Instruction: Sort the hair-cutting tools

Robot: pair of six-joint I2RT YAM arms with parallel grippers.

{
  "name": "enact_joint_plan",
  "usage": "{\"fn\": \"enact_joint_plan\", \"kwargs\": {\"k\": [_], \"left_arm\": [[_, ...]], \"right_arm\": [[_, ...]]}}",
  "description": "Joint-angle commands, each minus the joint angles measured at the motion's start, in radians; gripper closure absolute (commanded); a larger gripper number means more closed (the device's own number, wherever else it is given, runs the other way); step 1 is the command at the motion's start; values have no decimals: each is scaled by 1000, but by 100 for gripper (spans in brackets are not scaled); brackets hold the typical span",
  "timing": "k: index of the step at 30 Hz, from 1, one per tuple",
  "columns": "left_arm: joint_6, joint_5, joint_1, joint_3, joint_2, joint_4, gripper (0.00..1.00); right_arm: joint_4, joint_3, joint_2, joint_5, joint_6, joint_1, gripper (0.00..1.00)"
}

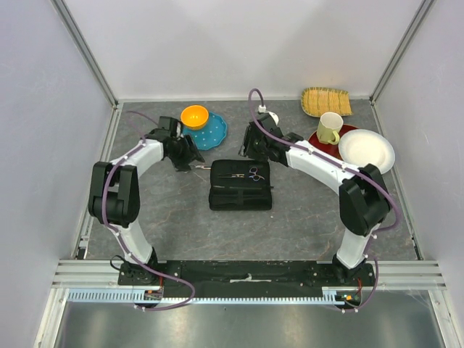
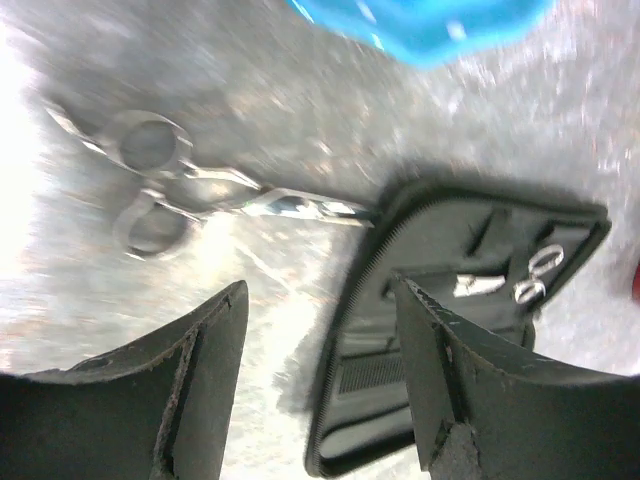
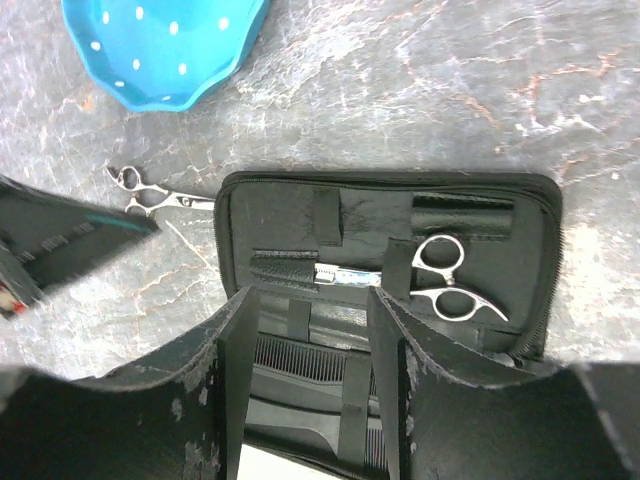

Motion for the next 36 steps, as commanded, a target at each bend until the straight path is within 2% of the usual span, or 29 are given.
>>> {"fn": "enact_joint_plan", "kwargs": {"k": [1,9,13,15,19,25,30,36], "left_arm": [[105,-56,71,61,-38,7,32],[202,-55,76,147,96,123,35],[225,-40,74,174,142,169,37],[234,-21,68,190,165,171,39],[213,-33,59,193,189,125,45],[171,-46,54,133,180,99,51],[130,-62,53,81,168,42,52],[109,-27,50,36,146,-16,51]], "right_arm": [[-5,60,70,-70,-76,16,46],[11,100,145,-108,-93,64,50],[78,116,168,-126,-119,96,53],[127,125,197,-219,-151,117,53],[160,232,289,-258,-174,159,54],[221,298,420,-339,-136,174,55],[233,300,486,-370,-142,174,57],[193,217,445,-277,-156,167,58]]}}
